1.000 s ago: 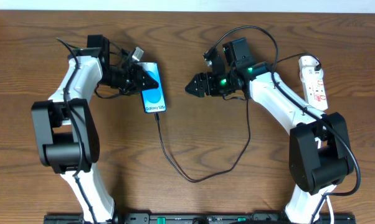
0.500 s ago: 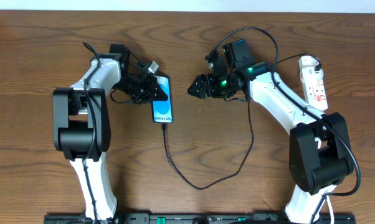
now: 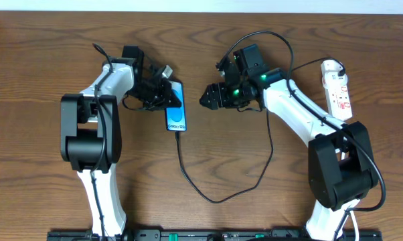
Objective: Plug charger to phone and switch on socket
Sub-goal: 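Lower the plugged phone onto the table with the left gripper, then open both grippers and lift them away from the phone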
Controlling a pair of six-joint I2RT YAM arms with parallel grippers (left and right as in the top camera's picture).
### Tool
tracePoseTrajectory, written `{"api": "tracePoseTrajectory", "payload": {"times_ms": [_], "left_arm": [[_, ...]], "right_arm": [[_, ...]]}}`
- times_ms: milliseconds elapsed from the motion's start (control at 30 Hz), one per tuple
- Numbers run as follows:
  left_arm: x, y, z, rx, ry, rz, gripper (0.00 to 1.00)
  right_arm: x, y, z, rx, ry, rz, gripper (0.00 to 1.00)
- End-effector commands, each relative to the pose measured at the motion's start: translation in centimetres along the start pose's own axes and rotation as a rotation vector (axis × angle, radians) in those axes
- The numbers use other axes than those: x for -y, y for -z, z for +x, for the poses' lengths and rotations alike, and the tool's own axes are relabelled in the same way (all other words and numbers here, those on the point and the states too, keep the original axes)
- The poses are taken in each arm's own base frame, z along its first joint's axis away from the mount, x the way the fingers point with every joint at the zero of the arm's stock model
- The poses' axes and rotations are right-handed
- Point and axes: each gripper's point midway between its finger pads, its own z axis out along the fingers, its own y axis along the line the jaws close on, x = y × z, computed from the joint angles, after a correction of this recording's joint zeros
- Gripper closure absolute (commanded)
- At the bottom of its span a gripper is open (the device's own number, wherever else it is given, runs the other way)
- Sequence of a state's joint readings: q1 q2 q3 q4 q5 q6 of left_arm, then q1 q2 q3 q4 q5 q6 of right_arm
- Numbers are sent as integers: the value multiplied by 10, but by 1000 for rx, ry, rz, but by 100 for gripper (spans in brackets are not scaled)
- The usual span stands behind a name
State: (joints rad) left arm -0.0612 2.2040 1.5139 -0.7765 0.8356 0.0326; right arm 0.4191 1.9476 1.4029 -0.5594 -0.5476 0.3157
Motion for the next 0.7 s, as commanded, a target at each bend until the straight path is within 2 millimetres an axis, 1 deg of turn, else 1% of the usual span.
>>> {"api": "tracePoseTrajectory", "payload": {"times_ms": [0,300,367,433,467,500,533,667], "left_arm": [[-2,-5,0,-7,10,4,93],[-2,-5,0,-4,7,4,92],[-2,-5,0,-4,7,4,86],[-2,-5,0,-4,7,4,83],[-2,-5,0,-4,7,4,83],[-2,-5,0,-4,7,4,77],[-2,-5,0,-4,7,4,74],[-2,-5,0,-4,11,4,68]], "right_arm": [[-8,6,-5,25,50,15,27],[-7,6,-4,25,51,20,27],[-7,6,-4,25,51,21,26],[-7,6,-4,23,50,21,26],[-7,6,-4,22,50,21,26],[-7,6,-4,22,49,21,26],[-7,6,-4,22,49,22,26],[-7,6,-3,20,48,22,26]]}}
